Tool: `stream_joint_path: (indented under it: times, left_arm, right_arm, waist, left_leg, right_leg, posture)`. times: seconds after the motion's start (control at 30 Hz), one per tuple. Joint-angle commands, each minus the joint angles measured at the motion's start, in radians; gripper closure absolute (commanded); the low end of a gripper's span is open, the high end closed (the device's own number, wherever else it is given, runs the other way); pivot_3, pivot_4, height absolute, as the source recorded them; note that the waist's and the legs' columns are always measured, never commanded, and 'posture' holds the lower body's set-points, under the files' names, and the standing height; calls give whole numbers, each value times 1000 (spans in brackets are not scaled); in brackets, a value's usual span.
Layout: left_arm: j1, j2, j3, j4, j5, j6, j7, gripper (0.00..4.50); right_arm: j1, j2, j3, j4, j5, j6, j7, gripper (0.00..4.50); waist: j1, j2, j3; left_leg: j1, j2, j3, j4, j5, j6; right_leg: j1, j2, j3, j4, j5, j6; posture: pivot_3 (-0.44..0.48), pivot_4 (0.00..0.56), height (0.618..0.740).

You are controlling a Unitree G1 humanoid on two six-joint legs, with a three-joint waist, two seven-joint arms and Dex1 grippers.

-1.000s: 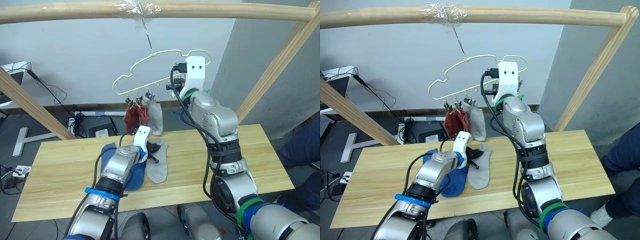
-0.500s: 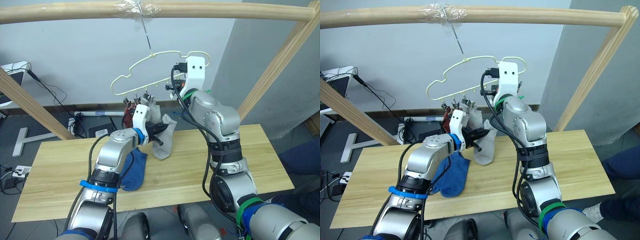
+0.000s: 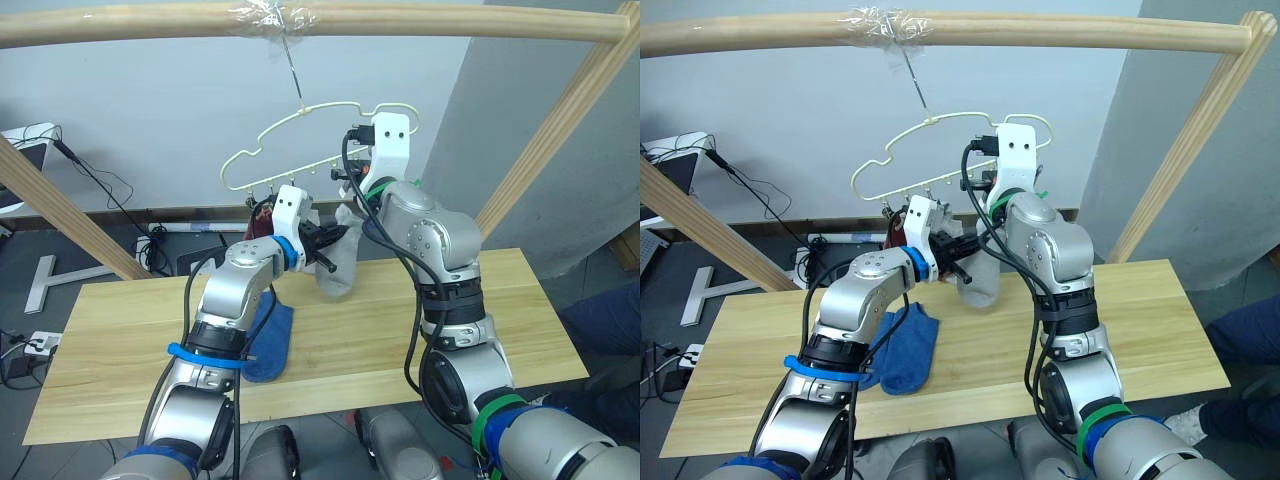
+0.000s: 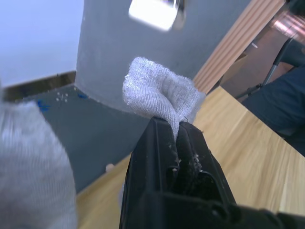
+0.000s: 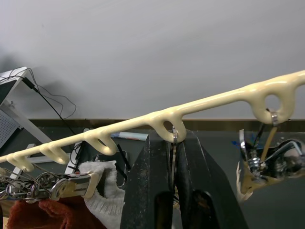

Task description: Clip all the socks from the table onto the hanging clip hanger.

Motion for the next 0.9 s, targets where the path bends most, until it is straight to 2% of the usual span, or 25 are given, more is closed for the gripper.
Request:
stream_joint_path:
  times: [0.03,0.9]
  left_arm:
    - [-29,-8,7,-22,-18,-24,-2,4469]
    - [-51,3,23,-27,-36,-21,5,4469]
  right_arm:
    - [-41,19,-3,-56,18,-9,-2,4500]
    - [-35,16,3,-58,27,-18,-11,4500]
  waist:
    - [0,0,0]
    - [0,0,0]
  left_leg:
    - [0,0,0,0,0,0]
    - [0,0,0,0,0,0]
  right_leg:
    - [0,0,0,0,0,0]
    - [0,0,0,-1,0,0]
  posture:
    - [-291,208,740]
    - [-285,207,740]
